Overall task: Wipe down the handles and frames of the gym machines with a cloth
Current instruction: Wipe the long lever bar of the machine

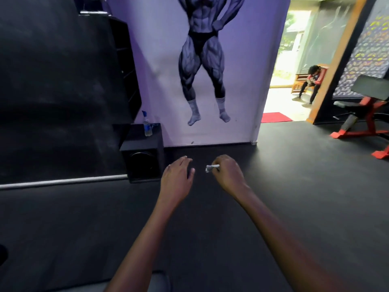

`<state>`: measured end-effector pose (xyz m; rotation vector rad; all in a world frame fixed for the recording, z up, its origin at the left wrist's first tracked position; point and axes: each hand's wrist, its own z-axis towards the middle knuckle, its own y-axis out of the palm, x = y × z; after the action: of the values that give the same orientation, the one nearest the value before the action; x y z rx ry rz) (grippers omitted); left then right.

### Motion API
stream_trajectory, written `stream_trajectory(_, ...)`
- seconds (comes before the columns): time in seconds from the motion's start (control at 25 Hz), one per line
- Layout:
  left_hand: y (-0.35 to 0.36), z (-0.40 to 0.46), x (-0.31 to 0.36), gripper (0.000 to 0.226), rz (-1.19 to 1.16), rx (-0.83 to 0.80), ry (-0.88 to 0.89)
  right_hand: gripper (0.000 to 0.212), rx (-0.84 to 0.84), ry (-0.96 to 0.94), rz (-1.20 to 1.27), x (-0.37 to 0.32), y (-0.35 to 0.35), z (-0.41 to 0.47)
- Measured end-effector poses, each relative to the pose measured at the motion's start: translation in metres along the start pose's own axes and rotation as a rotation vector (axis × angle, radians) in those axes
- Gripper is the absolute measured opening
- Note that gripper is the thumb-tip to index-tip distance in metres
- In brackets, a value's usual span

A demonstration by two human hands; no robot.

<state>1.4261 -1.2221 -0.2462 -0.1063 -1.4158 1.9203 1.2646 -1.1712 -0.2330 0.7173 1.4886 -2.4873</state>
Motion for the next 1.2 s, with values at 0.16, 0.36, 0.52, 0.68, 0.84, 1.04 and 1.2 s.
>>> stream_trajectory(0.16, 0.040, 0.081, -0.031, 0.042, 0.075, 0.043, -0.144, 0.011, -0.057, -0.045, 0.049, 0.027, 0.034, 0.098)
stream_trajectory(0.36, 0.065, 0.176, -0.075, 0.043, 0.155, 0.068, -0.302, 0.010, -0.123, -0.187, 0.045, 0.028, 0.086, 0.209)
stream_trajectory(0.52, 0.069, 0.225, -0.127, 0.042, 0.216, 0.082, -0.412, 0.010, -0.214, -0.247, 0.118, 0.016, 0.151, 0.287)
stream_trajectory(0.68, 0.067, 0.253, -0.198, 0.038, 0.284, 0.116, -0.568, 0.010, -0.329, -0.397, 0.203, -0.027, 0.230, 0.348)
stream_trajectory(0.84, 0.055, 0.267, -0.270, 0.036, 0.349, 0.213, -0.798, 0.012, -0.459, -0.593, 0.319, -0.096, 0.306, 0.406)
stream_trajectory(1.04, 0.030, 0.257, -0.347, 0.041, 0.463, 0.271, -1.085, 0.014, -0.612, -0.817, 0.451, -0.202, 0.383, 0.439)
stream_trajectory(1.2, -0.007, 0.226, -0.403, 0.043, 0.545, 0.346, -1.296, 0.015, -0.762, -0.964, 0.557, -0.287, 0.437, 0.424)
